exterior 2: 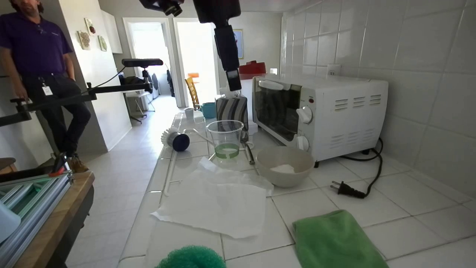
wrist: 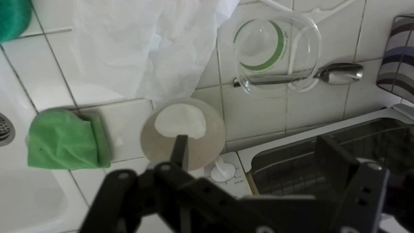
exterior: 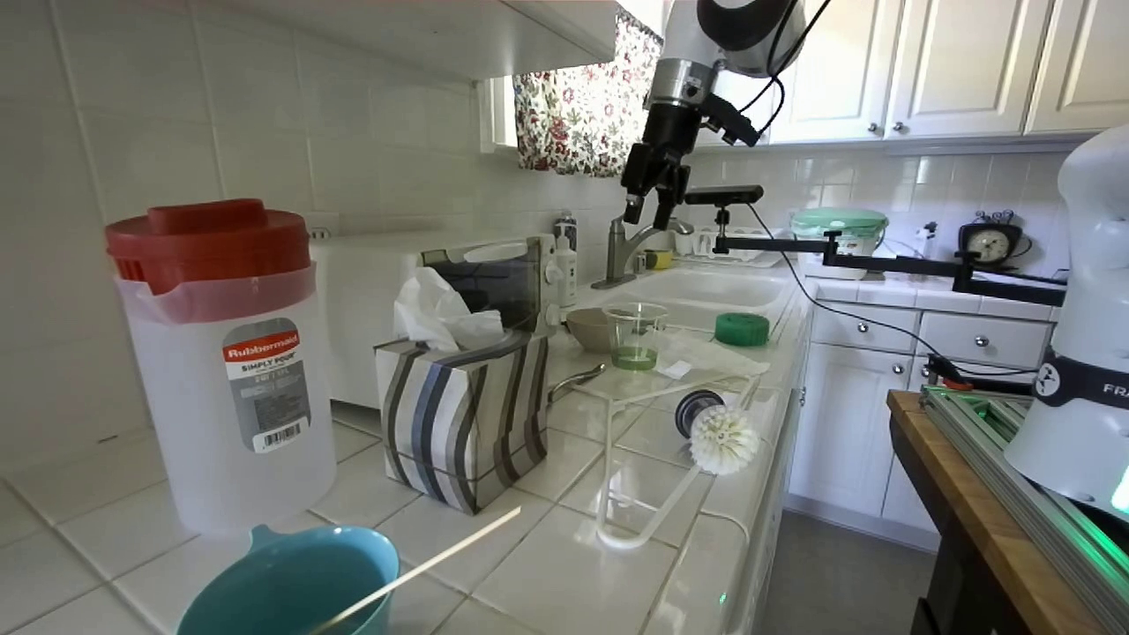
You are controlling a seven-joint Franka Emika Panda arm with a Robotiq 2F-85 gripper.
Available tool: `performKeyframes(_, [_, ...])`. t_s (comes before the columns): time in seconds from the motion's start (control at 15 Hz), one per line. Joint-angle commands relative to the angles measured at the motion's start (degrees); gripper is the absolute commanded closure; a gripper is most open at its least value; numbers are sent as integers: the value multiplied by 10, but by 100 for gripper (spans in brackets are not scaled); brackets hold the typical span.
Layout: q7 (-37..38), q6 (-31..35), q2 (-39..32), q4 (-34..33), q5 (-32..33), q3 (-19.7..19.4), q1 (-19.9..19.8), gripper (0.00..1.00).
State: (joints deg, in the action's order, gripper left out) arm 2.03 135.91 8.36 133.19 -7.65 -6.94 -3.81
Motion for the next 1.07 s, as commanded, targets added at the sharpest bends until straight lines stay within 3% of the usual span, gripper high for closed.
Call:
performKeyframes(0.0, [-12,-47,-43,-39,-15,4,-2,0])
performKeyframes(0.27, [-10,-83,-77,-57,-12,12,-1,0])
performKeyframes(0.53, [1,-66,-74,-45,2,16,-3,0])
performKeyframes(1.0, [-44,-60,-77,-21,10,19,-2,0])
